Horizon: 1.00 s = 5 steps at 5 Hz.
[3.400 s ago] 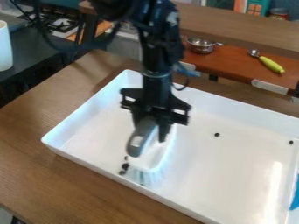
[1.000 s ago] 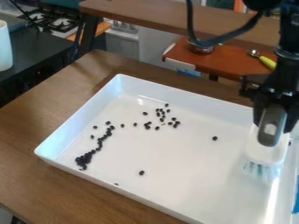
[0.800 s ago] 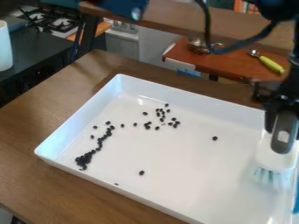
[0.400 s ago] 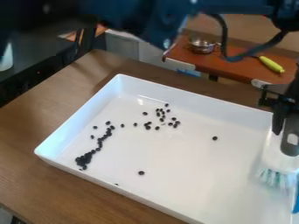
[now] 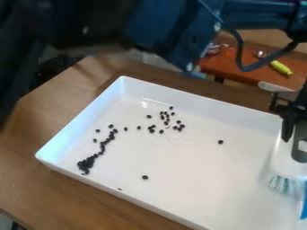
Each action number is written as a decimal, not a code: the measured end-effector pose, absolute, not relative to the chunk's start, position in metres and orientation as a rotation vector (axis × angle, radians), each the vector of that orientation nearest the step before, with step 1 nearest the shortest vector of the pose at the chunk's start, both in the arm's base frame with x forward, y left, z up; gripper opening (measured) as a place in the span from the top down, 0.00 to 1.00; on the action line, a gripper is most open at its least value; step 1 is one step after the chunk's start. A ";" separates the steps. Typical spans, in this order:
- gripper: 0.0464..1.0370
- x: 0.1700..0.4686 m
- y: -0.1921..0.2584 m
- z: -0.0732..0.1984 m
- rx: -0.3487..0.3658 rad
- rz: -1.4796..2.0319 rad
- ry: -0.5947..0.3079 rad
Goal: Sweep into pile
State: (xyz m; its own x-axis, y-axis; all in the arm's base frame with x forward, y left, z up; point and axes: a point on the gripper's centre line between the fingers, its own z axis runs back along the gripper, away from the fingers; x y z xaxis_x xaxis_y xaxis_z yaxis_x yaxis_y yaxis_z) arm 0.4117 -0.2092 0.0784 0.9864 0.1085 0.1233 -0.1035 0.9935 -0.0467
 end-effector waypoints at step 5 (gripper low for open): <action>0.55 0.413 -0.178 0.069 0.030 0.140 -0.114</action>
State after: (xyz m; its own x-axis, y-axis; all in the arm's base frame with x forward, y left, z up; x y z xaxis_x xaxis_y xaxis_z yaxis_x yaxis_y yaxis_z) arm 0.4133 -0.1775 0.0686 0.9838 0.1372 0.1151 -0.1406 0.9898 0.0215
